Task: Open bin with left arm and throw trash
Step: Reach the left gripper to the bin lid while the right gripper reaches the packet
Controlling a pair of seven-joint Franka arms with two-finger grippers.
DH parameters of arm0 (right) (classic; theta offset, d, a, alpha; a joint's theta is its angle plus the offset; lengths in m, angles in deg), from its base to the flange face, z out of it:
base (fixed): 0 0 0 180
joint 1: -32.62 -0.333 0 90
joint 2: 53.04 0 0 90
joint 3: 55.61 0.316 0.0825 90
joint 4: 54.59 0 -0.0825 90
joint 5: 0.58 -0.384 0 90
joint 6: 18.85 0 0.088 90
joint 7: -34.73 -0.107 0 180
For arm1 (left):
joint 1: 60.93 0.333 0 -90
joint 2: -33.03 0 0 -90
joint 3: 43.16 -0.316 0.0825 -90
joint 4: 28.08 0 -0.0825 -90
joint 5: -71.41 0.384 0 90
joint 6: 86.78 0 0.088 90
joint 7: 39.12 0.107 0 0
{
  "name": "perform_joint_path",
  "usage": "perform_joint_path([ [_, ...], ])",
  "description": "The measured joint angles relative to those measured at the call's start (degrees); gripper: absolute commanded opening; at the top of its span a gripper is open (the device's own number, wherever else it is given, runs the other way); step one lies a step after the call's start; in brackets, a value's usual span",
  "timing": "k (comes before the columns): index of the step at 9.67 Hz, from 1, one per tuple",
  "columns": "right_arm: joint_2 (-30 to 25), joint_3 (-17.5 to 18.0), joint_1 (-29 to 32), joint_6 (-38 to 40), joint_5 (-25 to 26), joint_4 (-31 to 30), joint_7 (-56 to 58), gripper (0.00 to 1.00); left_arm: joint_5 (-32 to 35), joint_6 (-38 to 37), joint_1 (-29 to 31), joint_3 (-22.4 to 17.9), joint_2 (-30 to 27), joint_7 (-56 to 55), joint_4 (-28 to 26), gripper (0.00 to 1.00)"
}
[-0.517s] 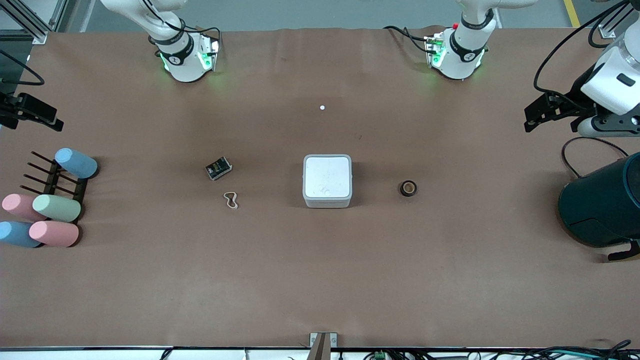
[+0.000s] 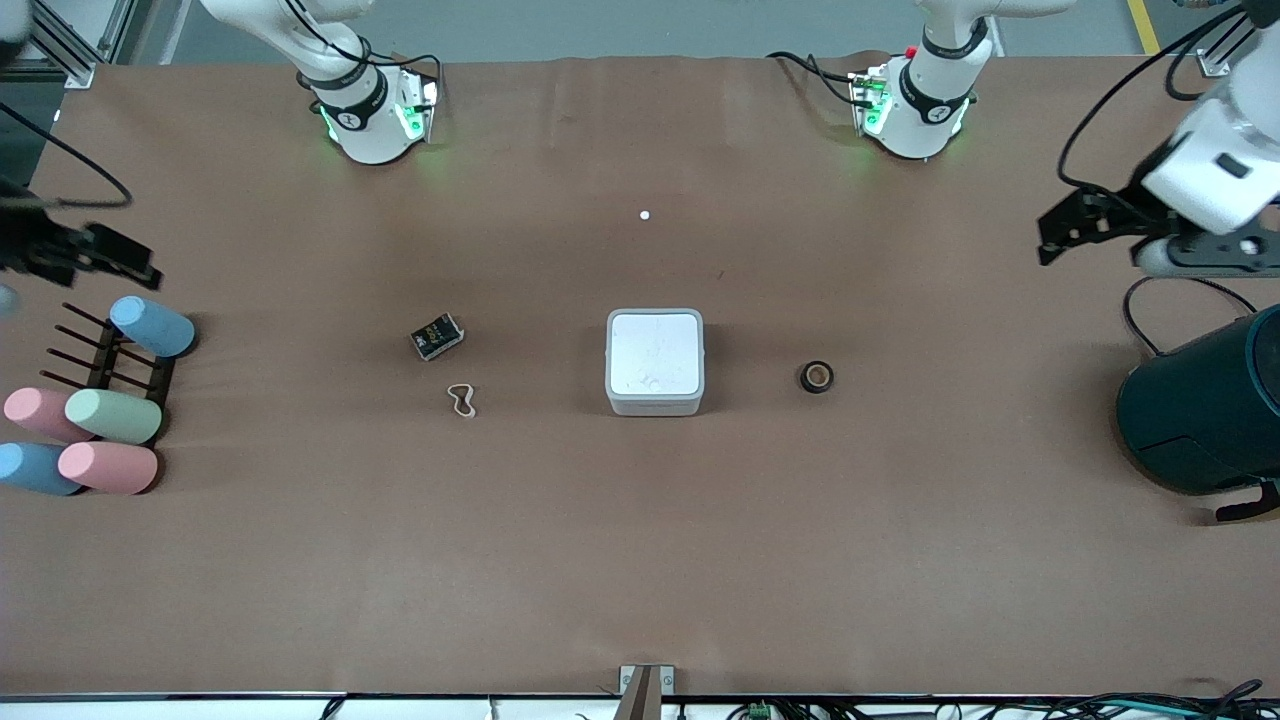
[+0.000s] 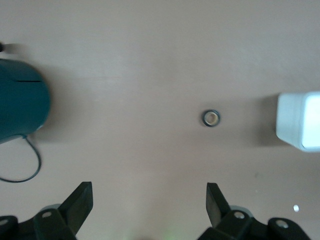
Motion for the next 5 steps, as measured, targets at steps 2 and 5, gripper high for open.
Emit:
perform_joint_path([
  [2,1.86,0.17,-2.47,-12.34,-0.92,-10.40,-8.80,1.00,-0.04,0.42,-4.95,6.95,4.35,-2.04,-0.09,0.17],
  [5,5.77,0.42,-6.79,-29.28,-1.68,-23.68,-24.26,0.97,0.11,16.45,-14.70,9.30,22.46,-9.93,6.13,0.00],
])
